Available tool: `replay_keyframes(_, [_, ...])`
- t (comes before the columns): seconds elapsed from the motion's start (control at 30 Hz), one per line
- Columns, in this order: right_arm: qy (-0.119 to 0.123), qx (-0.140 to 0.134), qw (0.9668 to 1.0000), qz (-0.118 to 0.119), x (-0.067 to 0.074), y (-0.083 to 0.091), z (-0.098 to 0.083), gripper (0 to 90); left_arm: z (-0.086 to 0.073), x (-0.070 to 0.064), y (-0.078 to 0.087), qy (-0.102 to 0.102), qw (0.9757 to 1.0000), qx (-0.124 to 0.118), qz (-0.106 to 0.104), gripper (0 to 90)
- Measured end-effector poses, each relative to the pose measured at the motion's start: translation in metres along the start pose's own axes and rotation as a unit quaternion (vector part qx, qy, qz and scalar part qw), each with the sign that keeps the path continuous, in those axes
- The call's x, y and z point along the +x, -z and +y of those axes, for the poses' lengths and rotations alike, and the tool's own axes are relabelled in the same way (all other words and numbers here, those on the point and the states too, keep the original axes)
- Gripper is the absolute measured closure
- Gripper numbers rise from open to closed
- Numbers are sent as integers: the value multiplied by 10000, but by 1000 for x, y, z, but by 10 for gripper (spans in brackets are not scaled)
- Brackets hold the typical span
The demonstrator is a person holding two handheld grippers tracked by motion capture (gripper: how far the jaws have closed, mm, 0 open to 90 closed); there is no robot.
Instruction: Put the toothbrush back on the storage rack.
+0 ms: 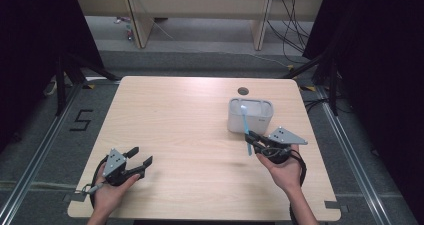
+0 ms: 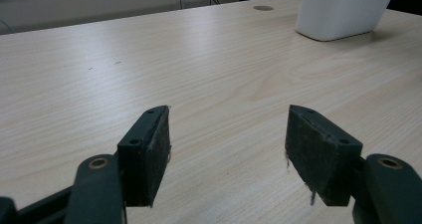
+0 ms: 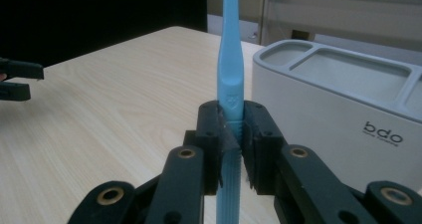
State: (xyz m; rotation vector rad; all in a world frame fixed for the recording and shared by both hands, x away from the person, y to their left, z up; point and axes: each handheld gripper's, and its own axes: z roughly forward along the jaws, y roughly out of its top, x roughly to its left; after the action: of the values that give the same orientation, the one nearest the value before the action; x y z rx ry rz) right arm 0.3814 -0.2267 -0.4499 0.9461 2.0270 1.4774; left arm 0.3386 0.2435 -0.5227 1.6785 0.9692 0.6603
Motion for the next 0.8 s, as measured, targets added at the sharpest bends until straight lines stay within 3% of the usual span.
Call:
replay_keyframes(0.1, [-195,-121,9997,-29,1,1,-1,790,0,0,0,6,10000,11,7,339])
replay_keyframes(0.37, [-198,-261,9992,-229,-3,5,1,790,0,0,0,7,10000,-1,3,338])
replay_keyframes(0.4, [-112,-362,9989,-276,-5,6,1,790,0,0,0,5,10000,-5,2,339])
replay_keyframes(0.53, [-309,-399,9983,-307,-4,8,2,790,0,0,0,5,10000,-8,1,338])
replay_keyframes(0.63, [-241,-471,9978,-390,-6,9,2,790,0,0,0,2,10000,-8,-1,339])
replay_keyframes(0.7, [-368,-480,9972,-436,-5,11,2,790,0,0,0,11,10000,-5,0,339])
replay_keyframes(0.8, [-341,-602,9965,-467,-8,11,3,790,0,0,0,9,10000,-9,1,338])
